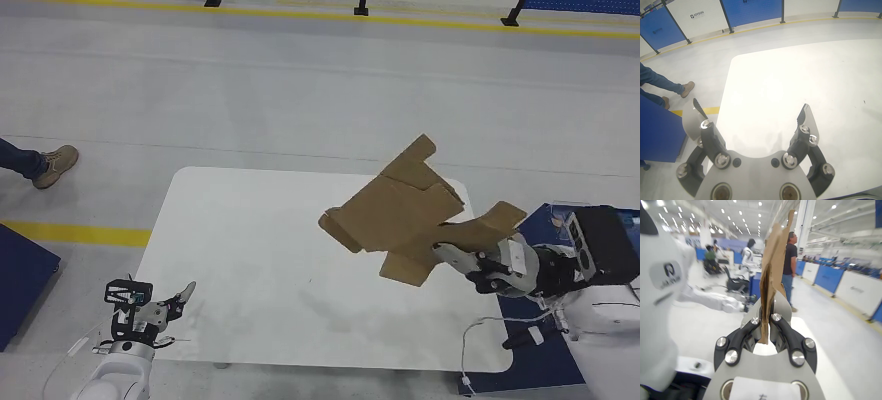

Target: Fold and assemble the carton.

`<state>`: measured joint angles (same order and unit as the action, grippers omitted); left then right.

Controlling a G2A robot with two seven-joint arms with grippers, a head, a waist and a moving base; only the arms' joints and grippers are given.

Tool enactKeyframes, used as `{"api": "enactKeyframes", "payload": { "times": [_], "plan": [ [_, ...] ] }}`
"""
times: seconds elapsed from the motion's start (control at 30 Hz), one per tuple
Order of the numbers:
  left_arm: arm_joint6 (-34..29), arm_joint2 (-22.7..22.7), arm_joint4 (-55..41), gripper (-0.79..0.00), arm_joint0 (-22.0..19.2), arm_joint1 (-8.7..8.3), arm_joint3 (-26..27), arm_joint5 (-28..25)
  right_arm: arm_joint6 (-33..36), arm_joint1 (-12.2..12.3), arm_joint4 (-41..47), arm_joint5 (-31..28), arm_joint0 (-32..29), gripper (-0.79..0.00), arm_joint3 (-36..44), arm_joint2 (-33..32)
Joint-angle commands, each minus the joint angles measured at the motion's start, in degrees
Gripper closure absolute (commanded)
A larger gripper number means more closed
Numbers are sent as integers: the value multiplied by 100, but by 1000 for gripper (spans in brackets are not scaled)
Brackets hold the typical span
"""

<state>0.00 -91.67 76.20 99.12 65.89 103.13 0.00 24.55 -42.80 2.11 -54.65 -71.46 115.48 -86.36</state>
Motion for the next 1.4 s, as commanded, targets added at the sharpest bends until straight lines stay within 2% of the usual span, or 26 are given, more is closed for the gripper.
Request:
{"api": "enactKeyframes", "payload": {
  "times": [0.0,0.13,0.23,0.43,0.97,1.03,1.2,1.37],
  "plan": [
    [0,0,0,-785,0,0,0,0,910,53,1853,250,89,0,-208,443],
    [0,0,0,-785,0,0,0,0,2366,72,4138,1099,158,0,-868,1280],
    [0,0,0,-785,0,0,0,0,3166,31,4914,1363,253,0,-1193,1569],
    [0,0,0,-785,0,0,0,0,4141,-113,6010,2060,526,0,-1802,2039],
    [0,0,0,-785,0,0,0,0,4170,-116,5972,2055,559,0,-1842,2027],
    [0,0,0,-785,0,0,0,0,3951,-140,6143,2295,502,0,-1713,2026],
    [0,0,0,-785,0,0,0,0,4080,-222,7884,3286,297,0,-1515,2004],
    [0,0,0,-785,0,0,0,0,3874,-341,10631,5229,31,0,-1439,1986]
  ]
}}
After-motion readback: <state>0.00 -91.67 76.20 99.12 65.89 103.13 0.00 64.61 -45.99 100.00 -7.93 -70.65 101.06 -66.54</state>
